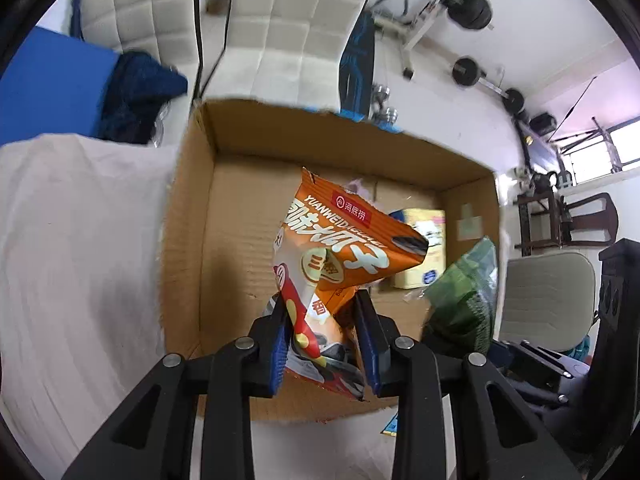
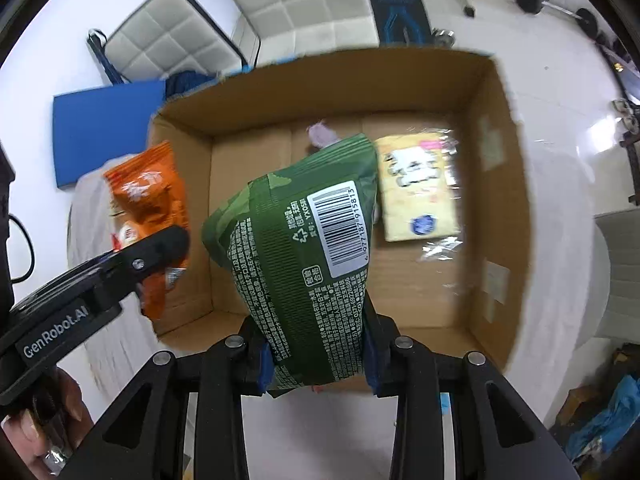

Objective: Organize soft objects
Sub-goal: 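Lift both snack bags over the box and release them inside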

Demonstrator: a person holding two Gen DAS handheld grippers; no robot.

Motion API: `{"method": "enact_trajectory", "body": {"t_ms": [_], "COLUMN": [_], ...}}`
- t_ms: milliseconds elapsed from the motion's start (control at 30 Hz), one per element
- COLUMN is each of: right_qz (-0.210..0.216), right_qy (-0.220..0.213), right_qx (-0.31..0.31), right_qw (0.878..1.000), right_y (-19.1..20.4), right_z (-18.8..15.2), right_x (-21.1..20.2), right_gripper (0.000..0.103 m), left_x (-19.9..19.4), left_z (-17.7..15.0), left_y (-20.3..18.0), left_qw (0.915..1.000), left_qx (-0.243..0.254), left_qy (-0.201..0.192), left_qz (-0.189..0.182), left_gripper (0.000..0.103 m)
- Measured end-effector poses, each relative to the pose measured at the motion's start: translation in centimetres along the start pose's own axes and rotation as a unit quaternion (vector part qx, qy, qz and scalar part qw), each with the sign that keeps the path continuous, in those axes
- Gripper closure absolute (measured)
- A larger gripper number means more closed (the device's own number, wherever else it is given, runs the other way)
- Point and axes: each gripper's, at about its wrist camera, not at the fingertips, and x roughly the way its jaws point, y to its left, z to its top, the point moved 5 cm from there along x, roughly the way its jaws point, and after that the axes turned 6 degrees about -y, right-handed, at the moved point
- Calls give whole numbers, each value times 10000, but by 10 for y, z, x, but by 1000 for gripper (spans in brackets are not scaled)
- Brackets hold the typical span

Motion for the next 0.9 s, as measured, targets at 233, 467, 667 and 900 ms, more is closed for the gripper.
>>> {"method": "enact_trajectory", "body": {"t_ms": [233,467,667,900], "right_qz": [-72,-127,-351,-636], "right_qy": [410,504,514,737], "right_qx": [-108,-185,-146,16], "right_qw": [9991,9985,9980,9952], "right_y": [3,7,-7,-43], "right_z": [-1,11,6,-10], "right_x": [52,69,64,69], "right_gripper": [66,66,66,66], "left_x": [45,65,73,80], "left_z": [-10,13,29,44], "left_y": [16,19,20,16], "left_qw": [9979,9967,9966,9945], "left_qx": [-263,-245,-139,136], "left_qy": [595,767,768,747], "left_qz": [-12,83,271,728], "left_gripper": [75,75,75,70]}}
